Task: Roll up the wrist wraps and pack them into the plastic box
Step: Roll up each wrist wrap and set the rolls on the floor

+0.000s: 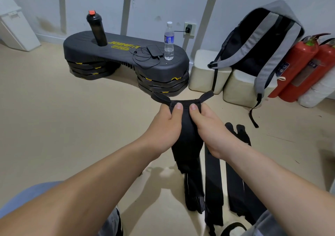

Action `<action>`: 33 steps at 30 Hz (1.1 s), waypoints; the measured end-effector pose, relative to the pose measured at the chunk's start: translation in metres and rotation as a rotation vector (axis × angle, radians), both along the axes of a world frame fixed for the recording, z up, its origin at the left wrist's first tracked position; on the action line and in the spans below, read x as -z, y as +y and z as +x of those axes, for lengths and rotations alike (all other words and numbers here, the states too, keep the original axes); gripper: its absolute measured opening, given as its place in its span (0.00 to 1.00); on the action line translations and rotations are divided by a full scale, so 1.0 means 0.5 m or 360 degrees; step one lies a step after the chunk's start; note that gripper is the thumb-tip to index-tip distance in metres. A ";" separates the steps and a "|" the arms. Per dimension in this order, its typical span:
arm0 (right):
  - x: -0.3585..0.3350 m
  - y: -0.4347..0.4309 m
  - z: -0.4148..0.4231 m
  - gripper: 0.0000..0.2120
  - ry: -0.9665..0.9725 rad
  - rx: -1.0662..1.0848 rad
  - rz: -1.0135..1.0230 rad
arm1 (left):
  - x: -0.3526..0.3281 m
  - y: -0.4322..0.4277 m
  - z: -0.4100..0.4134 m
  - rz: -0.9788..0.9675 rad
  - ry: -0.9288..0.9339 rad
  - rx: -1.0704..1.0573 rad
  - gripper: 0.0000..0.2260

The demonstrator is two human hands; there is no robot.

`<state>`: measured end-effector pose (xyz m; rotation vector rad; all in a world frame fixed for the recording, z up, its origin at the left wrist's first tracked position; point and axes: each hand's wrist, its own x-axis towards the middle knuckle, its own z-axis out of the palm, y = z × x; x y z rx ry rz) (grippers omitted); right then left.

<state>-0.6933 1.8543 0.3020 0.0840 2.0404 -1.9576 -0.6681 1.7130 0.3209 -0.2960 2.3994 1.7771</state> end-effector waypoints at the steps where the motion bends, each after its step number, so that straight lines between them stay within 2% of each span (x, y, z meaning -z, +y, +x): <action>1: 0.001 -0.001 0.005 0.12 0.0034 -0.0026 0.0047 | 0.000 -0.002 0.002 -0.0008 -0.0013 0.0012 0.19; 4: 0.006 -0.006 0.021 0.09 0.0121 -0.0040 0.0100 | 0.007 -0.005 0.008 -0.0075 -0.0091 0.0087 0.22; 6: 0.008 -0.007 0.024 0.09 0.0138 0.0056 0.0070 | 0.008 -0.003 0.011 -0.0099 -0.0076 0.0135 0.20; 10: -0.002 -0.002 0.012 0.12 0.0015 0.0139 -0.0116 | 0.005 0.002 0.003 -0.0097 0.0108 0.0024 0.12; 12: -0.009 0.001 0.008 0.12 -0.0061 0.0152 -0.0229 | 0.004 0.001 -0.002 -0.0164 0.0215 -0.0084 0.12; 16: -0.008 0.003 0.007 0.13 -0.0197 0.0200 -0.0349 | 0.010 -0.012 -0.012 -0.0062 0.0358 -0.0171 0.15; 21: -0.003 0.006 0.004 0.13 -0.0213 0.0200 -0.0284 | 0.028 -0.027 -0.015 -0.0394 0.0516 0.0036 0.19; 25: 0.003 0.005 0.004 0.13 -0.0192 0.0170 -0.0233 | 0.025 -0.020 -0.011 -0.0697 0.0318 0.0466 0.24; 27: 0.005 0.004 0.005 0.13 -0.0200 0.0169 -0.0216 | 0.028 -0.022 -0.012 -0.0682 0.0294 0.0502 0.24; 29: 0.003 0.006 0.006 0.13 -0.0168 0.0141 -0.0201 | 0.029 -0.030 -0.019 -0.0664 0.0392 0.0392 0.21; 33: -0.005 0.010 0.009 0.12 -0.0122 0.0079 -0.0212 | 0.025 -0.039 -0.025 -0.0305 0.0442 0.0092 0.17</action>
